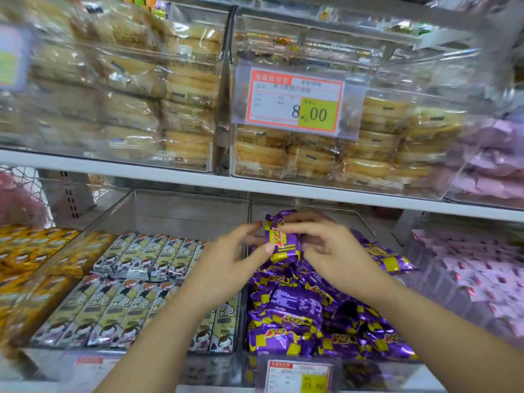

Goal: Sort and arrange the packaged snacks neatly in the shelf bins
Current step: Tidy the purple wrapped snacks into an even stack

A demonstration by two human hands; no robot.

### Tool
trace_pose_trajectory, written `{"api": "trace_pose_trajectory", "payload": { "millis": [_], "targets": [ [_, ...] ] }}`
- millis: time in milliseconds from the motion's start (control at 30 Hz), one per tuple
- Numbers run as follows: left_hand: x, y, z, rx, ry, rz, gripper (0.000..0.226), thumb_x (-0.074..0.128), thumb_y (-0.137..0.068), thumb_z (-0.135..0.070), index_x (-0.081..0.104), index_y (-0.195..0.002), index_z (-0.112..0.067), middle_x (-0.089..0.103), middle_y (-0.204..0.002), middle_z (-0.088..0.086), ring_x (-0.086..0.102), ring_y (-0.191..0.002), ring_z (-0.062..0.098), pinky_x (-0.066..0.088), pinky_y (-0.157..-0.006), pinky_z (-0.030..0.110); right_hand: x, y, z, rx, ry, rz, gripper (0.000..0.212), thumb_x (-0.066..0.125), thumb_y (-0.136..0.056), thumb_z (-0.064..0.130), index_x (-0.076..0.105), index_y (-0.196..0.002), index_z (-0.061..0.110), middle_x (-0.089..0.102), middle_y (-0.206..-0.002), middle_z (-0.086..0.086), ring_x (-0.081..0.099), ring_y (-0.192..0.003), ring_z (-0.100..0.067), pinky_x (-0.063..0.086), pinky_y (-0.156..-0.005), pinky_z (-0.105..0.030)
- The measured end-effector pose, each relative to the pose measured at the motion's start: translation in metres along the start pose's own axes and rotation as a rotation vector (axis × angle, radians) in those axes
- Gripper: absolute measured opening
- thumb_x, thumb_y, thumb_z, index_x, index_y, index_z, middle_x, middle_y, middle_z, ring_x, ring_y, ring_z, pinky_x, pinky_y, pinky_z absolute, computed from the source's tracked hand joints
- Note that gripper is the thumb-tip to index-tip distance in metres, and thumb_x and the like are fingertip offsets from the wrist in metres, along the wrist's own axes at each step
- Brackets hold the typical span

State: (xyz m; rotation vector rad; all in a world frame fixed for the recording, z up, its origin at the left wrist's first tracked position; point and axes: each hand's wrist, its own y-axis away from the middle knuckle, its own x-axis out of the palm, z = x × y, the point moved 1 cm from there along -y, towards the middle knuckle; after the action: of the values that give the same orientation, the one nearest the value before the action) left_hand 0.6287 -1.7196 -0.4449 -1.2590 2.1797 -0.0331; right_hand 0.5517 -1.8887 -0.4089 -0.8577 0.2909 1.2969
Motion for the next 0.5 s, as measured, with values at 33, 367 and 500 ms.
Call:
{"api": "trace_pose_trajectory", "payload": {
  "millis": [33, 367, 500],
  "targets": [
    [0.002, 0.002, -0.002, -0.003, 0.004, 0.039, 0.043, 0.059, -0.082, -0.058, 0.050, -0.123, -0.047, 0.066, -0.100, -0.026, 0.056, -0.106, -0.005, 0.038, -0.094, 0.023, 0.001, 0.003, 0.005, 0.005, -0.075, -0.025, 0.057, 0.046, -0.080, -0.017, 0.068, -0.102, 0.031, 0.057, -0.116, 0.008, 0.057, -0.107, 0.001, 0.047, -0.088, -0.015],
    [0.004, 0.004, -0.007, 0.175, 0.053, -0.078, 0.047, 0.071, -0.081, -0.011, 0.055, -0.107, -0.047, 0.052, -0.101, -0.016, 0.054, -0.099, -0.008, 0.038, -0.083, 0.004, 0.000, 0.014, 0.007, 0.068, 0.130, -0.087, 0.065, 0.070, -0.082, 0.019, 0.035, -0.119, 0.059, 0.046, -0.118, 0.014, 0.051, -0.110, 0.006, 0.043, -0.096, -0.015],
    [0.008, 0.002, -0.004, 0.212, -0.058, -0.060, 0.043, 0.071, -0.081, -0.014, 0.056, -0.114, -0.037, 0.049, -0.103, -0.024, 0.050, -0.102, -0.010, 0.034, -0.085, 0.001, -0.003, 0.007, 0.013, -0.029, 0.401, 0.028, 0.048, 0.071, -0.082, 0.026, 0.055, -0.124, 0.042, 0.057, -0.112, 0.025, 0.050, -0.102, 0.011, 0.037, -0.087, -0.007]
  ]
}}
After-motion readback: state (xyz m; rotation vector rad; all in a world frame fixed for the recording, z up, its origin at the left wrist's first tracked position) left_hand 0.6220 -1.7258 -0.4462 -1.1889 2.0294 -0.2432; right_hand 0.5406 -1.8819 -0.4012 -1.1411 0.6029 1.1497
